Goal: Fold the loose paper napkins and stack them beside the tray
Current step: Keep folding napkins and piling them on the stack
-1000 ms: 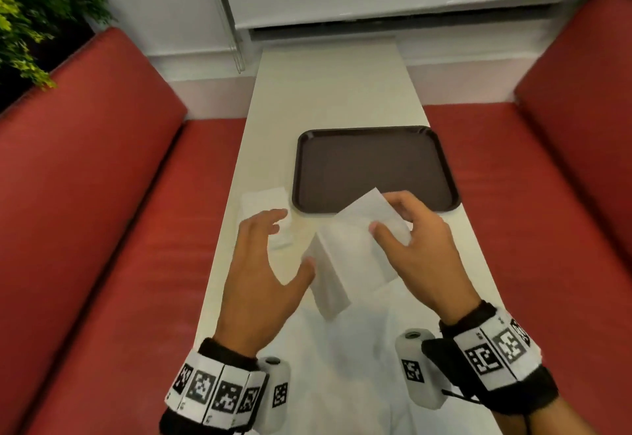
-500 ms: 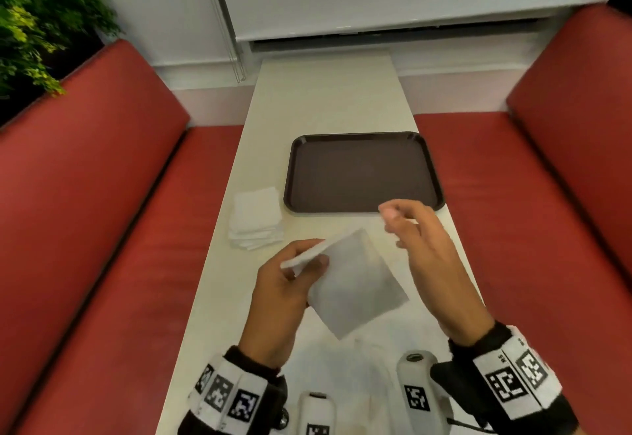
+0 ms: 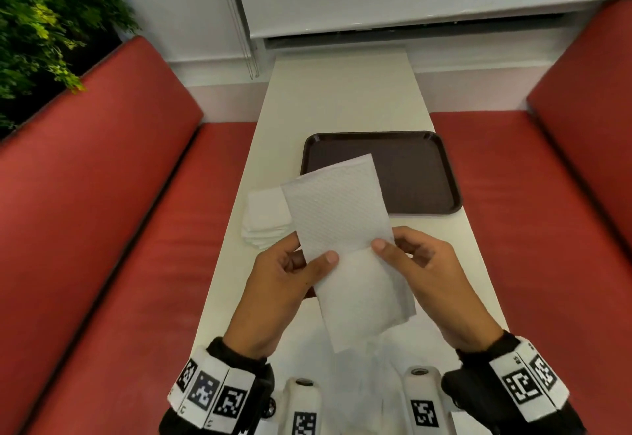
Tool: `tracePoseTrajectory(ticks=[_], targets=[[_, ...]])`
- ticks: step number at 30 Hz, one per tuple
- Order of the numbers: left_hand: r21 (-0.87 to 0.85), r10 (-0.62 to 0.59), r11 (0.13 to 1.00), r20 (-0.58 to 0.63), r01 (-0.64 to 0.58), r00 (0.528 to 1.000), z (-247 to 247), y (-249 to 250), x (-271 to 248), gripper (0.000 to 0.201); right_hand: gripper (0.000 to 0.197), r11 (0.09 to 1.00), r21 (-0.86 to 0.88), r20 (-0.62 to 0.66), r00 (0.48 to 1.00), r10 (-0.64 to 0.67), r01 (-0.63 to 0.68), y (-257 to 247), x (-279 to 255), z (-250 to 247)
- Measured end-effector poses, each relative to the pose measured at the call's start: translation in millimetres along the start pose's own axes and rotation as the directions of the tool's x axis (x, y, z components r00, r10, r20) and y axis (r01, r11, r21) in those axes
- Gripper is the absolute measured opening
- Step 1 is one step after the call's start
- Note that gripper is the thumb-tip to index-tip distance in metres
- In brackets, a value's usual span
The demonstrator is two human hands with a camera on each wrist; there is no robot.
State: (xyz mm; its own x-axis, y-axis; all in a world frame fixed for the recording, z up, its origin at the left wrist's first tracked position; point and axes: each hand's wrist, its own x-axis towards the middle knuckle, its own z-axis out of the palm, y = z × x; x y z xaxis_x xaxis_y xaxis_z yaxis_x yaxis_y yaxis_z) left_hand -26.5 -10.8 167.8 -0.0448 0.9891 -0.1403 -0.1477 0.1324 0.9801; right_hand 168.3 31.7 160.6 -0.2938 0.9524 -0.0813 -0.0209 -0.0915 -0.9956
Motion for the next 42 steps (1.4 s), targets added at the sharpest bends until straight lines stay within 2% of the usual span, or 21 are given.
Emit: tracePoseTrajectory(ticks=[6,8,11,13,16,18,20,23,27,30,33,36,38,40,42], targets=[[0.123,0.138,0.983,0.013,-0.138,0.99,-8,-2,3,0.029,0.022,0.996,0.08,-0.018,0.999,-0.046,0.048,6,3,1],[0.158,0.182,0.97,0.016,-0.183,0.983,-13,-5,5,0.03,0.022,0.994,0.104,-0.012,1.0,-0.025,0.026,9,5,-1],[0.24,0.22,0.944,0.05,-0.226,0.974,-20,-8,6,0.039,0.034,0.987,0.161,0.004,1.0,0.015,-0.015,10,8,-3],[0.22,0.195,0.955,0.047,-0.201,0.98,-23,-10,8,0.04,0.033,0.993,0.117,-0.012,1.0,-0.019,0.02,9,11,-1],[0.021,0.097,0.995,-0.065,-0.096,0.993,-26,-16,11,0.025,0.011,0.997,0.035,-0.032,0.998,-0.062,0.063,10,15,8],[-0.06,0.003,0.998,-0.093,-0.009,0.996,-32,-20,13,0.024,0.013,0.998,0.021,-0.033,0.998,-0.054,0.055,15,19,16],[-0.002,-0.078,0.997,-0.085,0.078,0.993,-39,-26,15,0.018,0.014,0.999,-0.018,-0.059,0.997,-0.049,0.048,21,26,24],[0.102,-0.128,0.985,-0.128,0.141,0.984,-56,-34,20,0.004,0.015,0.999,-0.023,-0.095,0.995,-0.033,0.031,32,40,37],[0.117,-0.136,0.978,-0.255,0.17,0.957,-98,-39,50,0.004,0.021,0.997,-0.076,-0.164,0.986,-0.009,-0.003,56,65,58],[0.095,-0.165,0.974,-0.33,0.206,0.93,-136,-41,92,0.009,0.022,0.984,-0.153,-0.164,0.984,0.068,-0.094,86,81,70],[0.12,-0.178,0.964,-0.369,0.237,0.912,-169,-50,138,0.018,0.025,0.916,-0.363,-0.108,0.984,0.14,-0.17,125,82,80],[0.164,-0.183,0.952,-0.37,0.258,0.911,-189,-62,178,0.021,0.029,0.759,-0.643,0.02,0.989,0.148,-0.1,161,78,89],[0.292,-0.158,0.914,-0.382,0.282,0.91,-198,-73,199,0.02,0.035,0.653,-0.755,0.082,0.982,0.17,-0.05,177,75,96],[0.543,-0.094,0.775,-0.408,0.324,0.908,-205,-82,209,0.024,0.044,0.553,-0.833,0.111,0.976,0.185,-0.01,189,72,105],[0.698,-0.046,0.608,-0.445,0.378,0.894,-211,-85,202,0.035,0.056,0.443,-0.896,0.117,0.976,0.183,0.024,197,72,114]])
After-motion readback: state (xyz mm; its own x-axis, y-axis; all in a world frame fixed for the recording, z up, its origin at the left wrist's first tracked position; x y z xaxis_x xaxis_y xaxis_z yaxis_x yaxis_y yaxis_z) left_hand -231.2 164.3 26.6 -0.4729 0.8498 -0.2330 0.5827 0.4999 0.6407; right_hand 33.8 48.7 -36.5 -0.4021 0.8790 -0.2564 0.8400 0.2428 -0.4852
